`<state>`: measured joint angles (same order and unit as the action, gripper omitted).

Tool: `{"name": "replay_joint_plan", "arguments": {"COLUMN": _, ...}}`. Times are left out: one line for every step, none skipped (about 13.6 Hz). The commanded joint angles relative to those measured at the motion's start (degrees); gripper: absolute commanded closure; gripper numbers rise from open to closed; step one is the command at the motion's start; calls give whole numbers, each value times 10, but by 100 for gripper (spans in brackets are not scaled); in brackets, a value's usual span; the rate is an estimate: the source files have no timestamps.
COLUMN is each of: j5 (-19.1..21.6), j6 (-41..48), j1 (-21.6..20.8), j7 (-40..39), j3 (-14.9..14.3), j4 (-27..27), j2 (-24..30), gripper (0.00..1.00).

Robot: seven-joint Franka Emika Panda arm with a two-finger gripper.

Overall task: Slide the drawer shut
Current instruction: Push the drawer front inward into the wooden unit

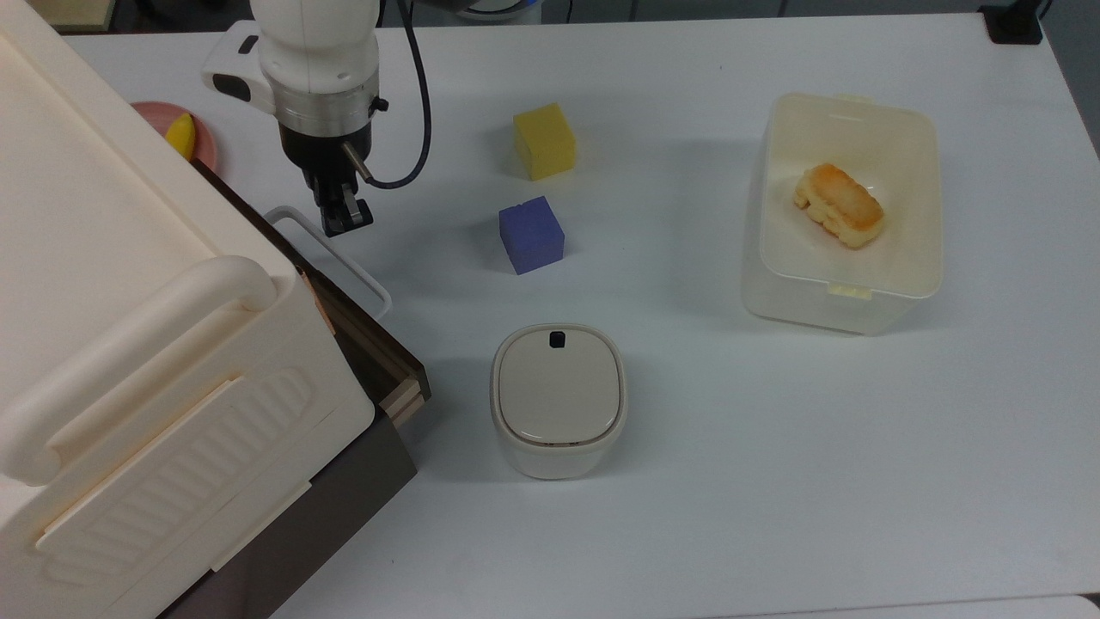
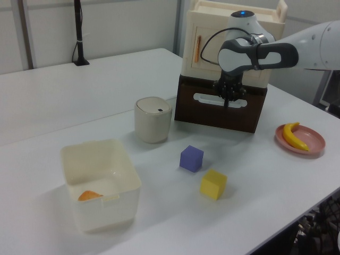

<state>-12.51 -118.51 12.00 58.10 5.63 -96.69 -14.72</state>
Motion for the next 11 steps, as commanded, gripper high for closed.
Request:
{"name": "replay_joint_plan", "arguments": {"j5": -9, "j6": -31, "j1": 14, "j7": 12, "j3": -3, "j4": -9, "j2": 1, "gripper": 100}}
{"name": "replay_joint_plan", "arguments": {"j5": -9, "j6": -35, "j1": 14, "j7": 12, "j3": -3, "j4": -9, "j2": 1, "gripper": 100}}
{"name": "replay_joint_plan", "arguments": {"j5": -9, "j6": -37, "j1": 18, "j7": 12, "j3": -3, "j4": -9, "j2": 1, "gripper": 100}}
{"name": "replay_joint_plan", "arguments": {"j5": -9, "j6": -38, "j1": 21, "j7": 13, "j3": -3, "j4": -9, "j2": 1, "gripper": 100}}
{"name": "replay_joint_plan", "arguments": {"j5": -9, "j6": -38, "j1": 22, "j7": 12, "j3": -3, "j4": -9, "j2": 1, "gripper": 100}}
{"name": "replay_joint_plan", "arguments": {"j5": -9, "j6": -38, "j1": 22, "j7": 12, "j3": -3, "j4": -9, "j2": 1, "gripper": 100}}
{"name": "replay_joint_plan", "arguments": {"j5": -8, "j6": -39, "j1": 23, "j7": 12, "j3": -3, "j4": -9, "j2": 1, "gripper": 100}}
{"name": "replay_joint_plan", "arguments": {"j5": -8, "j6": -43, "j1": 26, "j7": 12, "j3": -3, "j4": -9, "j2": 1, "gripper": 100}}
{"name": "replay_joint_plan", "arguments": {"j5": -8, "j6": -45, "j1": 27, "j7": 12, "j3": -3, "j4": -9, "j2": 1, "gripper": 100}}
{"name": "replay_joint_plan", "arguments": {"j5": -8, "j6": -47, "j1": 27, "j7": 13, "j3": -4, "j4": -9, "j2": 1, "gripper": 100}}
{"name": "replay_joint_plan", "arguments": {"j5": -7, "j6": -47, "j1": 29, "j7": 13, "j3": -4, "j4": -9, "j2": 1, "gripper": 100}}
